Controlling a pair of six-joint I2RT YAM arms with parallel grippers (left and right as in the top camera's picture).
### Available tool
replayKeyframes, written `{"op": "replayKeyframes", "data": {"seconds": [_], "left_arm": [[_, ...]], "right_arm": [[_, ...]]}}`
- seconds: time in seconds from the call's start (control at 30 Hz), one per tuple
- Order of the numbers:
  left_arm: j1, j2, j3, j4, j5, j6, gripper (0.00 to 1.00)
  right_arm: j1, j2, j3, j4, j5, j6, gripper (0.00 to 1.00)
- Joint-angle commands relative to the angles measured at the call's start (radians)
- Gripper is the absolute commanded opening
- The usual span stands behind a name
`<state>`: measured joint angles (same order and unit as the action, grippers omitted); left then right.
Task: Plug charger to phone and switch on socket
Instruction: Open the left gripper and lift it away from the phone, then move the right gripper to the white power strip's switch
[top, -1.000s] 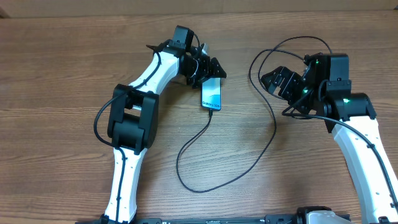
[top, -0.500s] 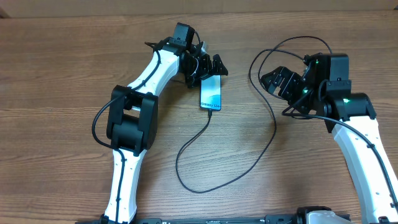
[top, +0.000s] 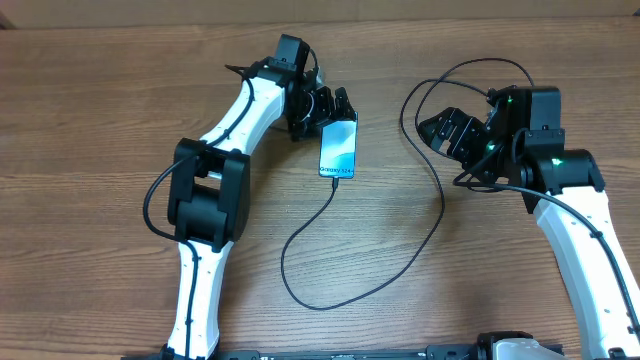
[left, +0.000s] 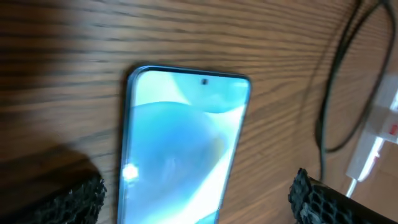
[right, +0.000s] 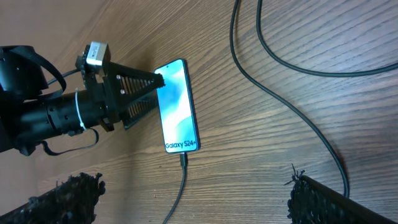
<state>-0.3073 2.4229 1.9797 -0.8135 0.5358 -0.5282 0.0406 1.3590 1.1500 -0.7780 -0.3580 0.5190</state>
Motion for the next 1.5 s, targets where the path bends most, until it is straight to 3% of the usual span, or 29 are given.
{"op": "replayKeyframes", "data": {"seconds": [0.0, 0.27, 0.63, 1.03, 1.47], "left_arm": [[0.038, 0.068, -0.039, -0.028, -0.188, 0.009, 1.00], [0.081, 0.040, -0.030, -0.074, -0.212, 0.071, 1.00], [0.098, -0.254, -0.030, -0.190, -0.556, 0.252, 1.00], [0.095, -0.666, -0.030, -0.444, -0.544, 0.252, 1.00], [0.095, -0.695, -0.030, -0.489, -0.543, 0.252, 1.00]], "right_arm": [[-0.003, -0.015, 0.009, 0.005, -0.006, -0.012, 1.00], [-0.003, -0.015, 0.009, 0.005, -0.002, -0.012, 1.00], [-0.003, -0.015, 0.009, 0.005, 0.010, -0.012, 1.00], [-0.003, -0.015, 0.009, 0.005, 0.009, -0.011, 1.00], [-0.017, -0.015, 0.013, -0.019, -0.016, -0.020, 1.00]]}}
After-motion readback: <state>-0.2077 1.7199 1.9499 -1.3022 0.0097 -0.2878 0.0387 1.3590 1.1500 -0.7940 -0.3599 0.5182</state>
